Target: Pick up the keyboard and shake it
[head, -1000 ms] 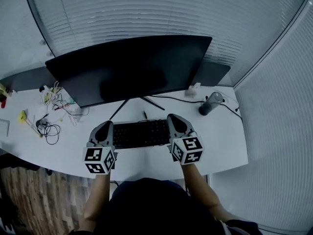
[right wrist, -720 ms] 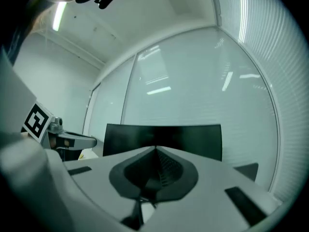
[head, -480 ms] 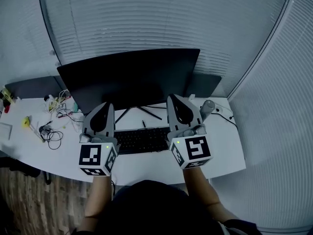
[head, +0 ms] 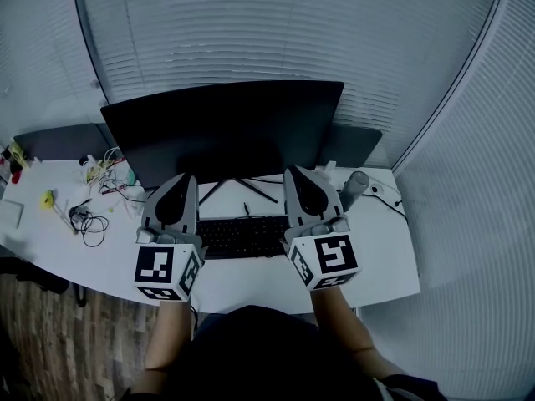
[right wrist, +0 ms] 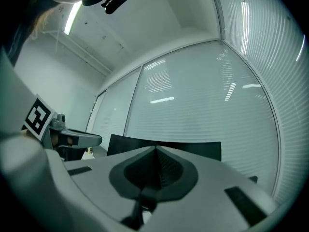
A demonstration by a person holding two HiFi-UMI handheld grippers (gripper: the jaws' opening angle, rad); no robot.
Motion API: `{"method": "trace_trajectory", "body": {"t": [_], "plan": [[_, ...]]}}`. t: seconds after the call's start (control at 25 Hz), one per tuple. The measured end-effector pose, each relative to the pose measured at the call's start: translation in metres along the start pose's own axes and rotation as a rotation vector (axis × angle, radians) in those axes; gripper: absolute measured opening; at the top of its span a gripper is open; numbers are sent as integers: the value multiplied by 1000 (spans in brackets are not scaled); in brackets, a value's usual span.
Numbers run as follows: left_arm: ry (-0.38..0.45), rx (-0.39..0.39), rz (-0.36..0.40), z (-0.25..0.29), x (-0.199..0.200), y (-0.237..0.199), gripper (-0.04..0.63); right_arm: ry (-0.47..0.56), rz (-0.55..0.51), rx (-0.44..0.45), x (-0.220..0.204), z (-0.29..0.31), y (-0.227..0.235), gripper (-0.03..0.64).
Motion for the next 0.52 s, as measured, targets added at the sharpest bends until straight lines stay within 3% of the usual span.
{"method": "trace_trajectory", "body": {"t": [0.52], "plan": [[-1,17,10,3,-11,17,23,-2,-5,8,-12,-7,23,26]]}}
Point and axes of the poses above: the fingertips, and each gripper's own axes: z forward along the fingers, y to its right, x out of its top, the point moved 5 cm from there along -z, backward along the fingers, and after that the axes turned 1 degree about y, right-handed, at the moved point
